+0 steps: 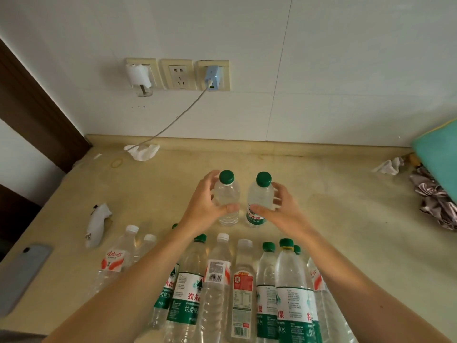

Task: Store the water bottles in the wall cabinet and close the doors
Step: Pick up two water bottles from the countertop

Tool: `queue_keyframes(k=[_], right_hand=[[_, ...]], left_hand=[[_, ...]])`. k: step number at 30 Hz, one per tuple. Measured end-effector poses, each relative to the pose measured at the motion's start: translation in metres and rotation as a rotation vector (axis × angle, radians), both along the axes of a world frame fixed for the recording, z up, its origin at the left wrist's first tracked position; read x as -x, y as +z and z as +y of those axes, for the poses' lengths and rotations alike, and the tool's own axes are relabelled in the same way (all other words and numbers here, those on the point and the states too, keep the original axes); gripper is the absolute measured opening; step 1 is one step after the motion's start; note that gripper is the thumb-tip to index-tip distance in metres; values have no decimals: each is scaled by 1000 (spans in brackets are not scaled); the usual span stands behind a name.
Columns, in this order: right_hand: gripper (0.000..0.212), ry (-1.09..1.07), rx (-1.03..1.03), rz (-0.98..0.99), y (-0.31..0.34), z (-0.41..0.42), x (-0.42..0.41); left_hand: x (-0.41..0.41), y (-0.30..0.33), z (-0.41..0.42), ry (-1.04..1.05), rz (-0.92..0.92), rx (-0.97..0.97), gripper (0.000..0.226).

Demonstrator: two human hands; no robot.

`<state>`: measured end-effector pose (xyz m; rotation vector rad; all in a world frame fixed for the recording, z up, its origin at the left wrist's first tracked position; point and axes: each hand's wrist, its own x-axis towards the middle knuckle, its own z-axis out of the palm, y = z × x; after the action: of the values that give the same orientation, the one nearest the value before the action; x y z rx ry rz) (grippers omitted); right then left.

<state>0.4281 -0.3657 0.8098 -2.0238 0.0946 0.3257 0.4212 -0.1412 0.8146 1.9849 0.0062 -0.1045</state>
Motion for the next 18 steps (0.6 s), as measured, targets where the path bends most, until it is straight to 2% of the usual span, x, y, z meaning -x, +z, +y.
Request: queue_keyframes(k=[6, 12, 18], right_hand=[[84, 77, -16, 78, -30, 3, -12], [72, -10, -76, 69, -38, 5, -15], [60, -119, -157, -4, -21, 3, -5]], left_hand=[[4, -46, -6, 78, 158, 115, 92], [-5, -58, -7, 118, 128, 131, 68], [-3, -46, -8, 144, 96, 148, 65]])
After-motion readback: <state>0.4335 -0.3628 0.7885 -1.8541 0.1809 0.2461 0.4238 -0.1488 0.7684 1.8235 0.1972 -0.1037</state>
